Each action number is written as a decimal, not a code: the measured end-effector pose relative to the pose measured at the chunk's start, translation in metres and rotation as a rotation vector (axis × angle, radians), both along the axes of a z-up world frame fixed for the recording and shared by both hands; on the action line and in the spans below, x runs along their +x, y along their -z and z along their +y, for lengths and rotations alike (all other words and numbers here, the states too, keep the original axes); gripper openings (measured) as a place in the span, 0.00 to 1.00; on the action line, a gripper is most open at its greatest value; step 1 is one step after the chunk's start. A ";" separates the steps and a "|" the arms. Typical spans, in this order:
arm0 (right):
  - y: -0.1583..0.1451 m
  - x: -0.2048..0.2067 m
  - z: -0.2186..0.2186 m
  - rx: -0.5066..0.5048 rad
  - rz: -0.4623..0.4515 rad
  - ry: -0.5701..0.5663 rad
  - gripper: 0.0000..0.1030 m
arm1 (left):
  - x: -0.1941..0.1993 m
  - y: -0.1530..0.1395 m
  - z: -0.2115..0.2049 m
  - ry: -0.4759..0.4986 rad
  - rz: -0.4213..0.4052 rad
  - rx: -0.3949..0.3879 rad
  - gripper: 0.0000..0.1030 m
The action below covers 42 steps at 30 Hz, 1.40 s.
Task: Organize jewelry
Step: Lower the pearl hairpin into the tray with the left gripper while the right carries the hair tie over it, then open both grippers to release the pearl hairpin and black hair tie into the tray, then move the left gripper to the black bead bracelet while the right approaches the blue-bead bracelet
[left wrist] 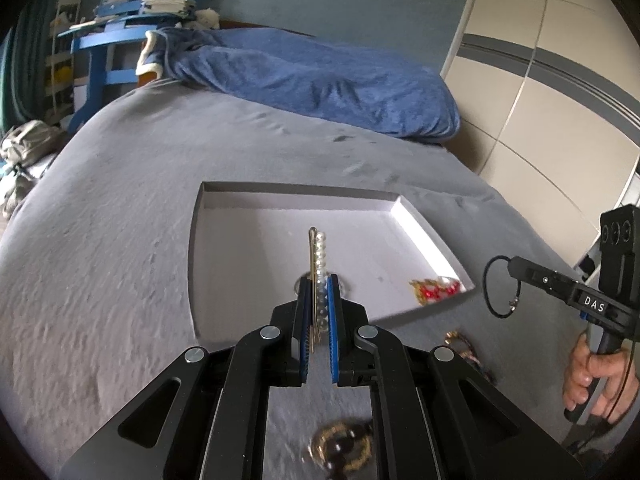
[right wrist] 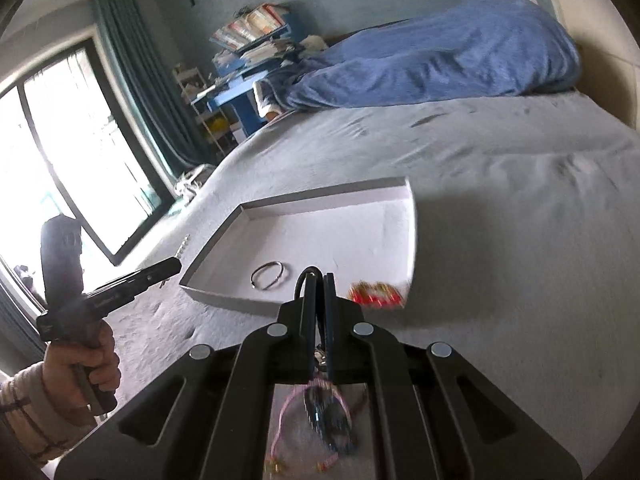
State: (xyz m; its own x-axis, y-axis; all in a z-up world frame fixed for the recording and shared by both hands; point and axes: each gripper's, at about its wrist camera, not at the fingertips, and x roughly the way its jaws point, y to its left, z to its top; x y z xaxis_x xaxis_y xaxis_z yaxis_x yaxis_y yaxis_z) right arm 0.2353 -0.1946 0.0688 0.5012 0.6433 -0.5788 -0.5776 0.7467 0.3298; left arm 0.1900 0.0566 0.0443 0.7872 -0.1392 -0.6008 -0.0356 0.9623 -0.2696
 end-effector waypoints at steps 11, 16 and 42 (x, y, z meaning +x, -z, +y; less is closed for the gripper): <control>0.014 0.043 0.061 -0.082 -0.001 -0.043 0.04 | 0.038 0.020 0.001 -0.010 0.059 0.056 0.08; 0.031 0.058 0.074 -0.149 0.024 -0.032 0.04 | 0.052 0.031 -0.003 -0.006 0.093 0.077 0.08; 0.024 -0.004 0.013 -0.113 -0.057 0.003 0.67 | -0.008 0.017 -0.012 -0.002 -0.008 0.047 0.76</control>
State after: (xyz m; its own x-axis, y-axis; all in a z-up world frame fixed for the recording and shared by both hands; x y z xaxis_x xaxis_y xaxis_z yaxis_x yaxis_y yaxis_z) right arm 0.2308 -0.1817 0.0447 0.5369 0.5741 -0.6181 -0.5907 0.7790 0.2104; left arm 0.1821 0.0447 0.0274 0.7920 -0.1096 -0.6006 -0.0356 0.9738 -0.2245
